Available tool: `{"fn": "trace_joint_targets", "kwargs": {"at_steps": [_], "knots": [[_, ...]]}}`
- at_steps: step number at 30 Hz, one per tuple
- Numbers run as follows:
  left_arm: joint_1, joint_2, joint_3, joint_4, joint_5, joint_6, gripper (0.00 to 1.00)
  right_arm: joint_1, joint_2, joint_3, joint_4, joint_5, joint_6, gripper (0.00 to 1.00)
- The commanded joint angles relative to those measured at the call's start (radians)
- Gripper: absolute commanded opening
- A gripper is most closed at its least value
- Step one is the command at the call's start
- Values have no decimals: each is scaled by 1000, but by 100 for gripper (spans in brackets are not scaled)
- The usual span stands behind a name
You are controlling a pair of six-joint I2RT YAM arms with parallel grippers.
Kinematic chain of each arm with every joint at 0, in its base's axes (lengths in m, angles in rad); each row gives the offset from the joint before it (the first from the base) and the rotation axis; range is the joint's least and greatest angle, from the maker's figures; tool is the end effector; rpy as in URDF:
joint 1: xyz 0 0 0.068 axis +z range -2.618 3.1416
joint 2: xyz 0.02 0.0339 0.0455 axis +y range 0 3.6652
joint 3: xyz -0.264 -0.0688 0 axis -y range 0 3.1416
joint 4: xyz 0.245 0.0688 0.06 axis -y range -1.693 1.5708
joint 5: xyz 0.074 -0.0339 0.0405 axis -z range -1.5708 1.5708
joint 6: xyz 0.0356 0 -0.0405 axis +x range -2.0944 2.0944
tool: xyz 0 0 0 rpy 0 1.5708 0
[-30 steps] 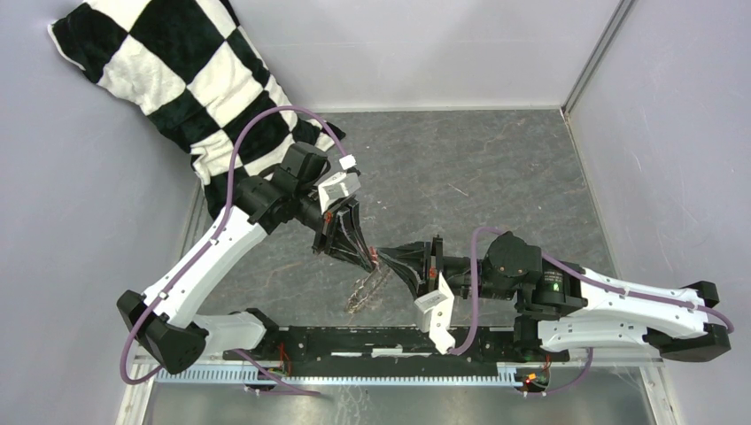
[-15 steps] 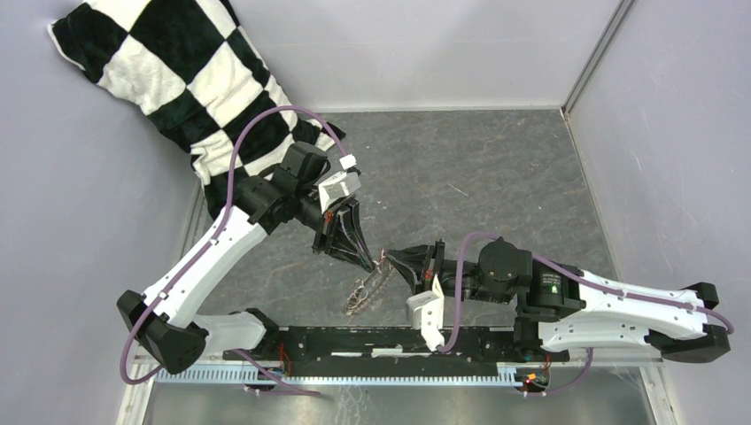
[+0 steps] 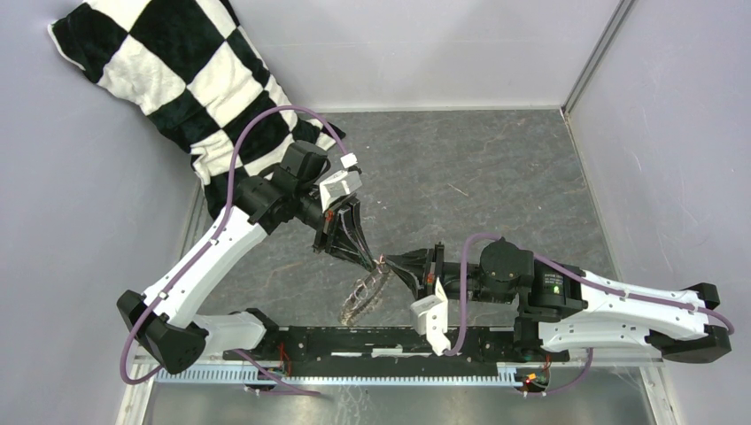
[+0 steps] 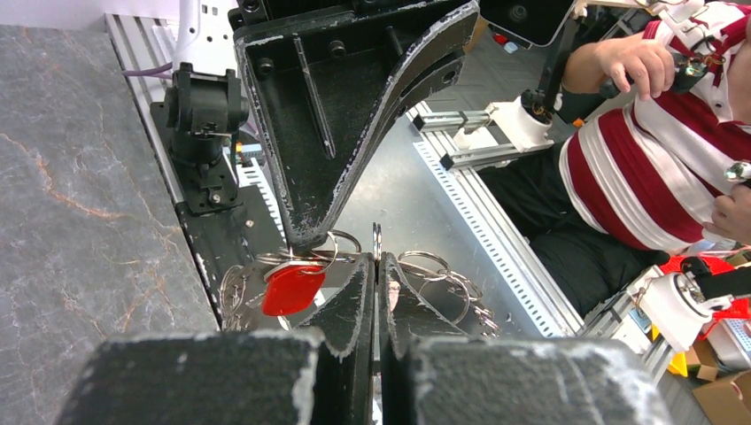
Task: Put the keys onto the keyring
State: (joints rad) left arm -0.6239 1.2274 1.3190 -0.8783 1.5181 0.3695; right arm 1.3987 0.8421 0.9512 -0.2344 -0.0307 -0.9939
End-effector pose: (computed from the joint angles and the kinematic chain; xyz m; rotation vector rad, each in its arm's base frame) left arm 0.1604 -0.1592 0.3905 1.5441 1.3014 -1.8676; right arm 0.0314 0.1873 0.3831 -1.5968 0.6028 0.3282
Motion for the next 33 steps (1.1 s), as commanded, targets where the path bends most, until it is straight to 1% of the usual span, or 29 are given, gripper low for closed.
{"fn": "trace_joint_targets", "kwargs": {"at_steps": [1,9,24,33], "knots": [[0,-11,9,46,18,-53,2,1,-9,41,30,-38,1,1],[0,-12,3,47,2,-57,2,2,-21,33,64,-22,1,1],[-1,-13,-6,81,-1,-97,2,2,-40,24,53,-43,7,1],[-1,-8,2,81,10,-97,2,1,-31,17,43,-56,9,1]]}}
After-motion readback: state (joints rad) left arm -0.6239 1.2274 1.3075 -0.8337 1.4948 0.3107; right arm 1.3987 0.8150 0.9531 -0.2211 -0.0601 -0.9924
